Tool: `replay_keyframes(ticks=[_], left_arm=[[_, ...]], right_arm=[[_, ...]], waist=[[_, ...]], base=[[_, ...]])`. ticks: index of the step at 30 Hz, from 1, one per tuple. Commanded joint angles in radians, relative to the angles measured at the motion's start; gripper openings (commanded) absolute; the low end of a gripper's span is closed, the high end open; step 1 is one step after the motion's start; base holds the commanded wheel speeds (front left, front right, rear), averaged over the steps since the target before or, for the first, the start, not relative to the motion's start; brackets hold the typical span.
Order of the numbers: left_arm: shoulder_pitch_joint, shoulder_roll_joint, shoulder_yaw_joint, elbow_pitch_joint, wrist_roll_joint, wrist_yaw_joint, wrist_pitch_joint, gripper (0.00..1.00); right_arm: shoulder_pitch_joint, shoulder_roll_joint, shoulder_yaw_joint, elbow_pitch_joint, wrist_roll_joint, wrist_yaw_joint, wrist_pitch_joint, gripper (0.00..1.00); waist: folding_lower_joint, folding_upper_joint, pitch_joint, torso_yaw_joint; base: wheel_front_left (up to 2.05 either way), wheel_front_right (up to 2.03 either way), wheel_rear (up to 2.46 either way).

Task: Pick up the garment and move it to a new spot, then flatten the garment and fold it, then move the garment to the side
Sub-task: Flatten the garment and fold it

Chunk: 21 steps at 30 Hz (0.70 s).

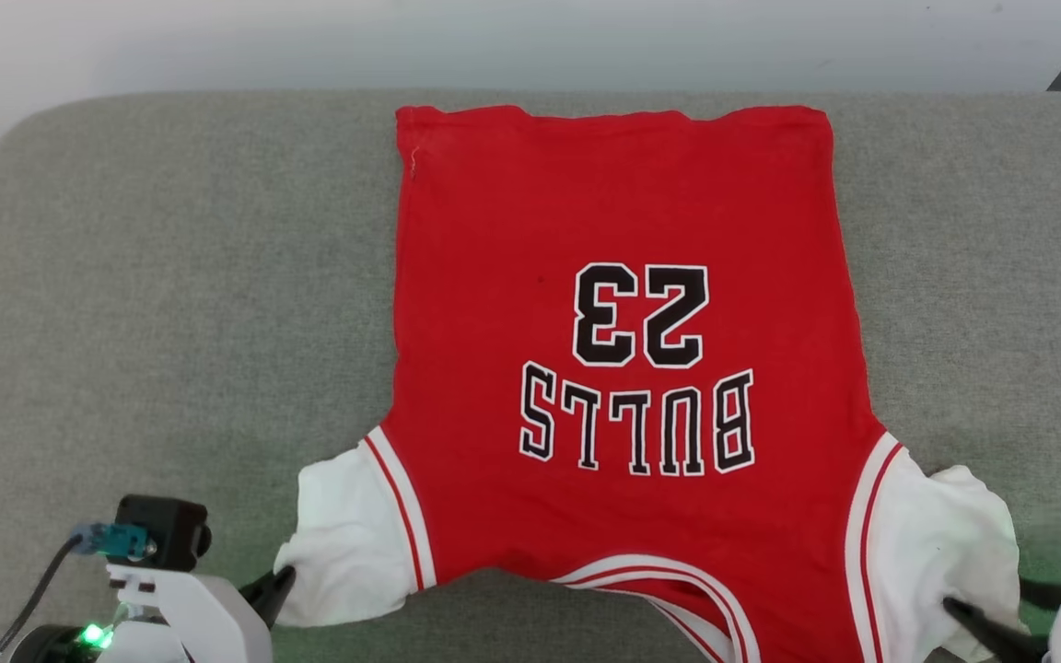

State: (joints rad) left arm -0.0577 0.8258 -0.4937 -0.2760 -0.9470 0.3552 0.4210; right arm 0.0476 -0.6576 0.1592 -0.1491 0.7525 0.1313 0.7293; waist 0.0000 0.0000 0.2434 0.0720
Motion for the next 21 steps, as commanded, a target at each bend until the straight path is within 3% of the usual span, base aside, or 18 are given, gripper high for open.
replay_keyframes(ticks=[1, 7, 11, 15, 21], left_arm=[[-0.01, -0.001, 0.001, -0.001, 0.008, 0.002, -0.005, 0.0], [-0.04, -0.019, -0.006, -0.017, 0.019, -0.009, -0.013, 0.0], [-0.089, -0.041, -0.024, -0.022, 0.042, -0.024, -0.014, 0.0], [-0.148, -0.072, -0.043, -0.017, 0.061, -0.046, -0.014, 0.0], [-0.227, -0.122, -0.073, 0.007, 0.081, -0.084, -0.021, 0.0]], right_arm=[[0.003, -0.002, -0.018, -0.024, 0.009, -0.001, 0.017, 1.0], [-0.07, 0.025, -0.17, -0.208, 0.007, -0.001, 0.142, 1.0], [-0.23, 0.021, -0.192, -0.234, -0.05, -0.001, 0.133, 1.0], [-0.437, 0.02, -0.14, -0.132, -0.118, -0.001, 0.034, 1.0], [-0.75, 0.041, -0.038, 0.179, -0.167, -0.001, -0.069, 1.0]], waist=[[0.0, 0.0, 0.003, 0.0], [0.0, 0.0, 0.049, 0.021], [0.0, 0.0, 0.099, 0.055], [0.0, 0.0, 0.16, 0.094], [0.0, 0.0, 0.243, 0.162]], base=[[0.0, 0.0, 0.0], [0.0, 0.0, 0.0], [0.0, 0.0, 0.0], [0.0, 0.0, 0.0], [0.0, 0.0, 0.0]])
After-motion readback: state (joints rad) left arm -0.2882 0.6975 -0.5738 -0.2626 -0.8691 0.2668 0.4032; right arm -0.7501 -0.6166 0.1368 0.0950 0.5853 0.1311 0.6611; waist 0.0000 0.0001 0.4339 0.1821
